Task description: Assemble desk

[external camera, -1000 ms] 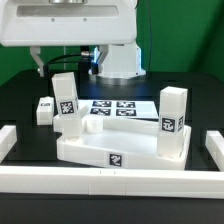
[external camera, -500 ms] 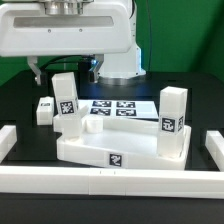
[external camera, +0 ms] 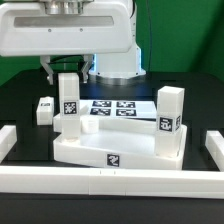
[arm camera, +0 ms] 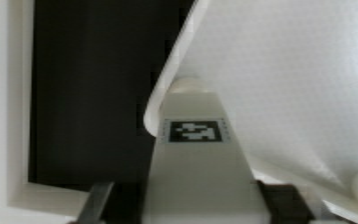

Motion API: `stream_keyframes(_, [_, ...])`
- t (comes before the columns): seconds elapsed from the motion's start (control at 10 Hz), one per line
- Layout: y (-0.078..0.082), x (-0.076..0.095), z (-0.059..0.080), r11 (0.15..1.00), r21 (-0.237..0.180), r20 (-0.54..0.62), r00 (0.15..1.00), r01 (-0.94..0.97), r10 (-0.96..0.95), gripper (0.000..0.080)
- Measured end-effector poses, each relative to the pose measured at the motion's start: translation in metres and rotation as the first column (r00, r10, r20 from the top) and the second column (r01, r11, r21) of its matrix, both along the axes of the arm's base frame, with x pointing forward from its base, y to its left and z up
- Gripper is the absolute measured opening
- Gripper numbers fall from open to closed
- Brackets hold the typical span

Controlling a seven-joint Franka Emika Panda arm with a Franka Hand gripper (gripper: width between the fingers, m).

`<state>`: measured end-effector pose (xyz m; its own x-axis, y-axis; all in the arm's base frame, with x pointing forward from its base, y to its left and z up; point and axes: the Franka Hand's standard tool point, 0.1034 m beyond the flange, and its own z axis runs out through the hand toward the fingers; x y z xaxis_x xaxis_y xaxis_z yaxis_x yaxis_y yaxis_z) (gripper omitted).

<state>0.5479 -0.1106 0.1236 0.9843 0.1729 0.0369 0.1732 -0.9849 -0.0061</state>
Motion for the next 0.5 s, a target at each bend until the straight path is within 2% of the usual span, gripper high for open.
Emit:
stream_keyframes(0.3, [0.0005,0.0001,0.0000,1.000,0.001,0.000,1.000,0.019,-0.019,0.0291])
stream_keyframes(0.5, [0.0025,0.0005,-0.0001,0.978,0.016,-0.003,0.978,0.210,-0.210,0.0291])
